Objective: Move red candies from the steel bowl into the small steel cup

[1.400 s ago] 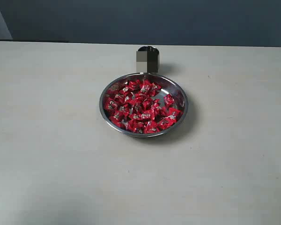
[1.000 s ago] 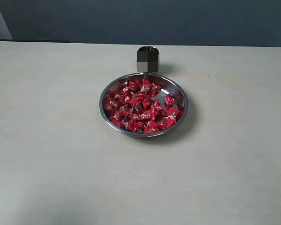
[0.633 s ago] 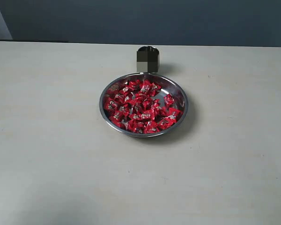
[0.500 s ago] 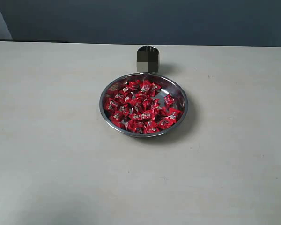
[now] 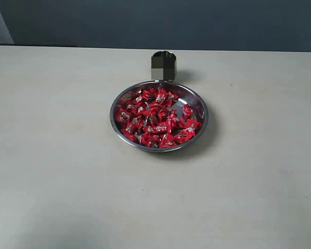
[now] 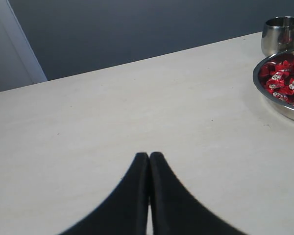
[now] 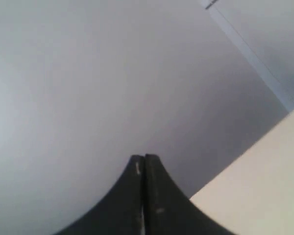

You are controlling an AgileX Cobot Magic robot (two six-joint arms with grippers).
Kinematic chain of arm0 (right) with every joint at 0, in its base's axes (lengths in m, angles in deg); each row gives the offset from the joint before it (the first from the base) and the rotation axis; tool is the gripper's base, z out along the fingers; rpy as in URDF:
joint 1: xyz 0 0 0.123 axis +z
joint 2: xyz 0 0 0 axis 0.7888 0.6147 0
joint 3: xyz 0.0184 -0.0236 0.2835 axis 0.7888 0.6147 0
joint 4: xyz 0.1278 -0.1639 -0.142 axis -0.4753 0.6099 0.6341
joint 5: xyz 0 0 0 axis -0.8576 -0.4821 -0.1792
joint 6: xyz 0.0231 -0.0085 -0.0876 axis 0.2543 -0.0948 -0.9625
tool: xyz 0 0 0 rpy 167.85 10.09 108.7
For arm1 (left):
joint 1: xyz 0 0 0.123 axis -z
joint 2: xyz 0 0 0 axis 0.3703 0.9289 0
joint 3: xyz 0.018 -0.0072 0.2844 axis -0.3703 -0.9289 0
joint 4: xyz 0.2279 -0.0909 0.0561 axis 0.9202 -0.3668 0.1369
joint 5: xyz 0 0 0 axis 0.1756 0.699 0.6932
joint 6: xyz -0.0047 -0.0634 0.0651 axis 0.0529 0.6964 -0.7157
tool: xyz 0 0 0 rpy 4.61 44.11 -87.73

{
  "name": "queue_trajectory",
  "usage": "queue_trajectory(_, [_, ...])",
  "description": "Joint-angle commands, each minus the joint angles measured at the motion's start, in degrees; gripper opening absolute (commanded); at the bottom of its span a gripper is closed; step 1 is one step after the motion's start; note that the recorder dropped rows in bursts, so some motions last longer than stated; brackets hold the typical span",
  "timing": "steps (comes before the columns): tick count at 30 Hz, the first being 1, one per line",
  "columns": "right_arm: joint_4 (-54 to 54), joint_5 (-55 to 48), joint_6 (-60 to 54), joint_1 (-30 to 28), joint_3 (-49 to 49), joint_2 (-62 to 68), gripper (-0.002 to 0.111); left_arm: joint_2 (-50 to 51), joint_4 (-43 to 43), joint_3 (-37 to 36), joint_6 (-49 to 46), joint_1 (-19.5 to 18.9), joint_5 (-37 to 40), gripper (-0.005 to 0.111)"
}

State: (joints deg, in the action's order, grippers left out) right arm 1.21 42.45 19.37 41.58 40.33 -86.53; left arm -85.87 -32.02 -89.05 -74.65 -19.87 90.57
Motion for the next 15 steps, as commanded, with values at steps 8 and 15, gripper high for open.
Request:
queue_trajectory(8, [28.9, -3.9, -0.2, 11.9, -36.8, 45.4, -0.001, -0.2, 0.2, 0.1, 0.3, 0.0, -0.4, 0.000])
queue_trajectory(15, [32.5, -19.8, -9.0, 26.2, -65.0, 80.4, -0.001, -0.2, 0.2, 0.1, 0.3, 0.0, -0.4, 0.000])
